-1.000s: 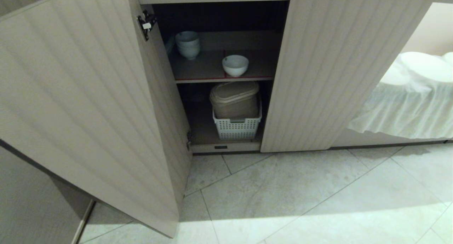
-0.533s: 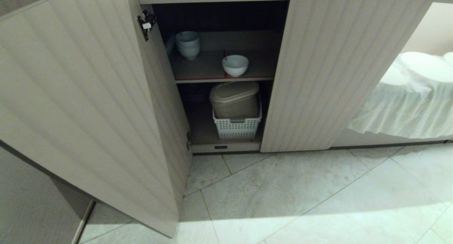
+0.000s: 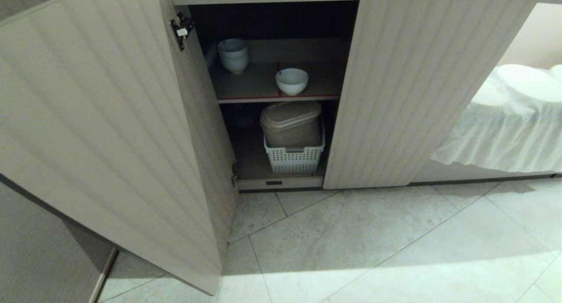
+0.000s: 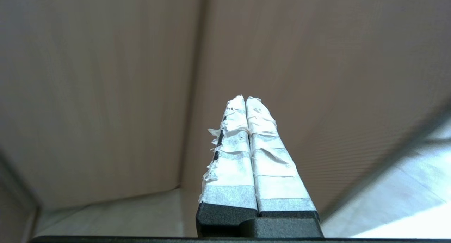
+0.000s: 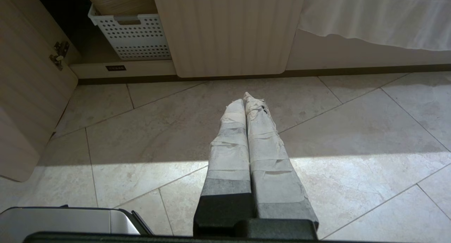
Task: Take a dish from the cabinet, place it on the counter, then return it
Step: Close the cabinet door
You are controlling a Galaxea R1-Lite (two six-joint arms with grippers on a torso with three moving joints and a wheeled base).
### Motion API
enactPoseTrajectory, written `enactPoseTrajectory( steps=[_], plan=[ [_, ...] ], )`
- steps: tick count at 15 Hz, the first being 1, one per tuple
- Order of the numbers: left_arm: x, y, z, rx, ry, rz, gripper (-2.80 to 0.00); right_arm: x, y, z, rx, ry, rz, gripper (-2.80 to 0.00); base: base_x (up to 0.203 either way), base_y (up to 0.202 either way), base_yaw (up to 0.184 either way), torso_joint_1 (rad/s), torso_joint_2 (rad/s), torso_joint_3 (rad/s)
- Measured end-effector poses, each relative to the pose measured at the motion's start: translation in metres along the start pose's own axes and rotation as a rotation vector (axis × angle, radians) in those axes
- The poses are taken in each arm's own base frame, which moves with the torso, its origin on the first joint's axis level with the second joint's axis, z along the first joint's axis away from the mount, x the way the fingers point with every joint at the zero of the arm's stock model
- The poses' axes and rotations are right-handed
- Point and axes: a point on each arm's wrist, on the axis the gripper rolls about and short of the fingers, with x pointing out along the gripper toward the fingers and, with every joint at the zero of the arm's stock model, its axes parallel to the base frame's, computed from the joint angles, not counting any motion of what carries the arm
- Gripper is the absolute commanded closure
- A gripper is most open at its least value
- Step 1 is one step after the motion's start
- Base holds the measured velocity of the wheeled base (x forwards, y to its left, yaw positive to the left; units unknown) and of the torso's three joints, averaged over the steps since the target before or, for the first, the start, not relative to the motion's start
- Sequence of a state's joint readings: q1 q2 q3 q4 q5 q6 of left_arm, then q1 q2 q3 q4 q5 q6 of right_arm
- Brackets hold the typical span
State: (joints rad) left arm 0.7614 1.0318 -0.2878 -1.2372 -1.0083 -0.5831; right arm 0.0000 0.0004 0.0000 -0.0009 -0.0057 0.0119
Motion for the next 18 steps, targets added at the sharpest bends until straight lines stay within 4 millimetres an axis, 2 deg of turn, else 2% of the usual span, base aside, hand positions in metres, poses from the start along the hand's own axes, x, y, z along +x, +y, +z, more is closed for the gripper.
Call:
enactPoseTrajectory(
  steps=[8, 18],
  plan=[
    [0.002, -0.028, -0.006, -0.074, 0.011, -0.196, 0.0, 0.0, 0.0, 0.0, 0.0, 0.0, 0.0, 0.0, 0.0, 0.0, 0.0, 0.0, 0.0, 0.0],
    [0.003, -0.041, -0.004, -0.075, 0.025, -0.321, 0.0, 0.0, 0.0, 0.0, 0.0, 0.0, 0.0, 0.0, 0.0, 0.0, 0.0, 0.0, 0.0, 0.0]
  ],
)
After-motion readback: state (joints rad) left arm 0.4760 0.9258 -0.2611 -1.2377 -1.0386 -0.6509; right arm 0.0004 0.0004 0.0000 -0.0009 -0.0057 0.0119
